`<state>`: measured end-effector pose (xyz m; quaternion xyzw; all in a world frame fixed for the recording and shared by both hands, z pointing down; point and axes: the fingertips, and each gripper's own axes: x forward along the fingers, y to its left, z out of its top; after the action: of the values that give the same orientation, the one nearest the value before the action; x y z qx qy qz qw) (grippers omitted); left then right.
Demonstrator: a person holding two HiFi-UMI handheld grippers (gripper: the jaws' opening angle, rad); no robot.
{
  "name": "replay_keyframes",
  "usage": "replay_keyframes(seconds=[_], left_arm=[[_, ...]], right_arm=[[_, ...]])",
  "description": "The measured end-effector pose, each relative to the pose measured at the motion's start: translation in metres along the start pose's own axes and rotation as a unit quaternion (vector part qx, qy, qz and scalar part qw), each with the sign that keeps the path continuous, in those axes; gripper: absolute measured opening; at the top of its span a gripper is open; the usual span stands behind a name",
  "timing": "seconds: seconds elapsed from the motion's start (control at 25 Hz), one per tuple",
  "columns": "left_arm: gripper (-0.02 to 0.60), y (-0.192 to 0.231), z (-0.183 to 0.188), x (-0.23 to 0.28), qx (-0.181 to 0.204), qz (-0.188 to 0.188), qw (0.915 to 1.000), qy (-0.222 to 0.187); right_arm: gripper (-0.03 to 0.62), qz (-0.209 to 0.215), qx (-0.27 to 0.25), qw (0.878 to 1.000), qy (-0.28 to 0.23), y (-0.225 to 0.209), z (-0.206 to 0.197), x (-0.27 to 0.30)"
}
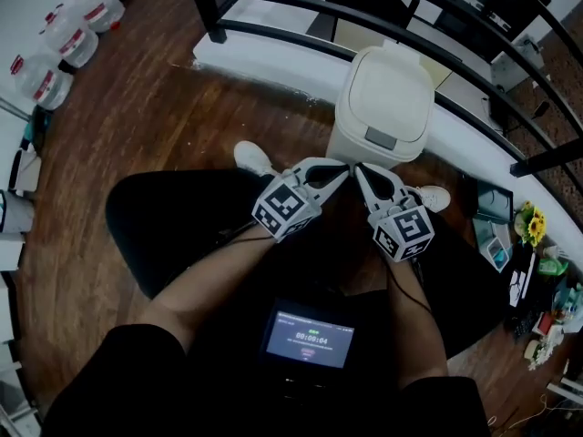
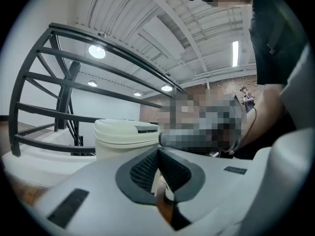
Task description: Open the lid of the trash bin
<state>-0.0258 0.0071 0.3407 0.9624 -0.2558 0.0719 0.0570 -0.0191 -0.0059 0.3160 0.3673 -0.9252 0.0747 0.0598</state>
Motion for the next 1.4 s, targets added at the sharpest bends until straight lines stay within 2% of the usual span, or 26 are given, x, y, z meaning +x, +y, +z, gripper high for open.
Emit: replay_keyframes(seconds=[0.24, 0.44, 0.72, 0.92, 1.12, 1.4], left_arm=[[0.031, 0.025, -0.018, 0.017, -0.029, 0.007, 0.9995, 0.001], [0.031, 0.032, -0.065, 0.036, -0.043, 0.009, 0.9972, 0.061], [0.031, 0.04, -0.11, 0.069, -0.059, 0.012, 0.9926, 0.106], [0.031, 0.048, -0.134, 0.091, -0.059, 0.012, 0.9905, 0.124], [0.031, 0.044, -0.156, 0.112, -0.063, 0.0, 0.9877, 0.143], [0.031, 0.045, -0.194, 0.135, -0.083, 0.009, 0.9823, 0.167]], right_arm=[[0.018, -0.019, 0.026, 0.999, 0.017, -0.025, -0.029, 0.01], [0.018, -0.024, 0.044, 0.997, 0.051, -0.042, -0.072, 0.01], [0.018, -0.043, 0.071, 0.994, 0.076, -0.069, -0.109, 0.011], [0.018, -0.038, 0.074, 0.993, 0.087, -0.083, -0.124, 0.016], [0.018, -0.015, 0.07, 0.991, 0.109, -0.084, -0.146, 0.028], [0.018, -0.02, 0.09, 0.991, 0.095, -0.092, -0.157, 0.035]])
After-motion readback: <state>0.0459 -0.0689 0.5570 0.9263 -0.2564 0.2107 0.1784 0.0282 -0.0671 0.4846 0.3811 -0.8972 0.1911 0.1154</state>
